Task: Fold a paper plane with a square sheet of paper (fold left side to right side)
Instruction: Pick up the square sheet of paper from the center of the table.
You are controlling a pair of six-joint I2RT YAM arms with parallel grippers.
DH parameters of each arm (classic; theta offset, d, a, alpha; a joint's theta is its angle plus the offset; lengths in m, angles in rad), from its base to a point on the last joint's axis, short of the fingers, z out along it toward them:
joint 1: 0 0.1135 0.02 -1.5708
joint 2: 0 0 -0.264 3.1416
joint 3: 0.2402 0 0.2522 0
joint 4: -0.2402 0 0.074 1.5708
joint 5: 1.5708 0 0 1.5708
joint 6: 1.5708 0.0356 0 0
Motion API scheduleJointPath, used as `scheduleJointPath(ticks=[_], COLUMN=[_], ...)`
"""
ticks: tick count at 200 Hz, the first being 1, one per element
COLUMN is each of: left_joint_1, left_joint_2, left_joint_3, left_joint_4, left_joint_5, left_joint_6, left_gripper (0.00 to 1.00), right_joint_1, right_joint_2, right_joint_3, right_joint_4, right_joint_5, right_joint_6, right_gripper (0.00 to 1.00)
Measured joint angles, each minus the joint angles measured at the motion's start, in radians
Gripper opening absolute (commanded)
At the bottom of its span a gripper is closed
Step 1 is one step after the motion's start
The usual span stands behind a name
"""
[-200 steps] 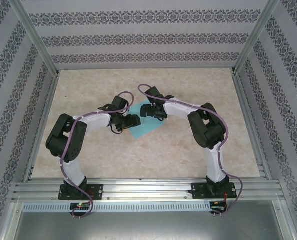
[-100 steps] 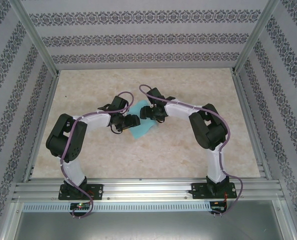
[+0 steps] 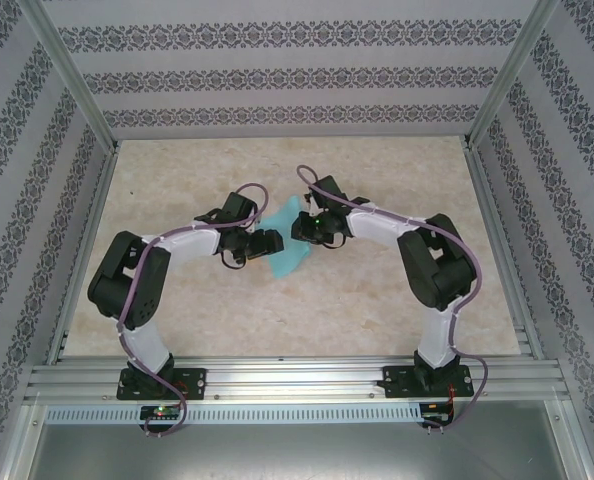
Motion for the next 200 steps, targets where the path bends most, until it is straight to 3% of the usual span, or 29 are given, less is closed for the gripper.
scheduleJointPath(ticks=[64, 108, 200], left_joint_1=[0.003, 0.008, 0.013], left_joint_2=[-0.248, -0.360, -0.285], left_joint_3=[-0.001, -0.042, -0.010], left_joint_4=[0.006, 0.133, 0.641], left_joint_5=[-0.012, 0.016, 0.284], left_joint_6=[0.016, -0.056, -0.356], left_gripper=[0.91, 1.00, 0.96], right_joint_1=[-0.148, -0.300, -0.334], right_joint_2=[-0.227, -0.423, -0.652], right_joint_3=[-0.249, -0.385, -0.388], right_joint_4=[0.241, 0.449, 0.679], right_joint_5=[-0.167, -0.316, -0.524], right_joint_6=[0.118, 0.223, 0.377], right_gripper=[0.19, 0.18, 0.18])
